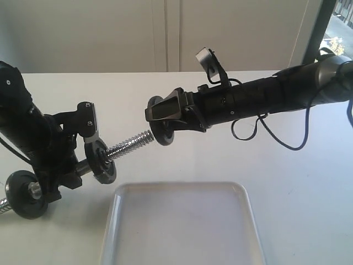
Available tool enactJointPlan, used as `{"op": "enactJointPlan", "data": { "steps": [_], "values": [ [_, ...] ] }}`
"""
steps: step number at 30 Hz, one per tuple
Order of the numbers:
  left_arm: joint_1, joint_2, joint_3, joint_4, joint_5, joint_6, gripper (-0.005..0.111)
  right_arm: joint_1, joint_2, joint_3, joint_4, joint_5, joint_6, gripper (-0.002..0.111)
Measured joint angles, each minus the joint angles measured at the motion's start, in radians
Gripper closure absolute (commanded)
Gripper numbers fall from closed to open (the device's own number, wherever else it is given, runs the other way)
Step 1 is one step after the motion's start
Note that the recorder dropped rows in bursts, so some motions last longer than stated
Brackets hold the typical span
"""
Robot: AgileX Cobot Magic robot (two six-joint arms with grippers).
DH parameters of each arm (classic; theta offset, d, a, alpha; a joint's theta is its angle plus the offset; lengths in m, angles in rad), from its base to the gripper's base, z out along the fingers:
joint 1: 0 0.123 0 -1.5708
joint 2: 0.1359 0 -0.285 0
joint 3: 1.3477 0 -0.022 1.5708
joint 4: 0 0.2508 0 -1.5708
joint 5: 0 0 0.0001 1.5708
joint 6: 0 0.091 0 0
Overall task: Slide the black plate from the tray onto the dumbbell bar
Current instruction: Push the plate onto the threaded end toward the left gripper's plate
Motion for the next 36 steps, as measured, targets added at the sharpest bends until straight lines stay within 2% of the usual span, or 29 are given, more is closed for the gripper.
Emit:
{"op": "enactJointPlan", "data": {
  "steps": [18,36],
  "values": [
    [0.000,0.000,0.000,0.000,0.000,0.004,0.107,0.030,0.004,0.000,0.006,-0.041,-0.015,0.108],
    [0.000,0.000,0.002,0.002,0.006,0.008,0.107,0.030,0.071,-0.001,0.076,0.013,-0.013,0.108]
  ]
}}
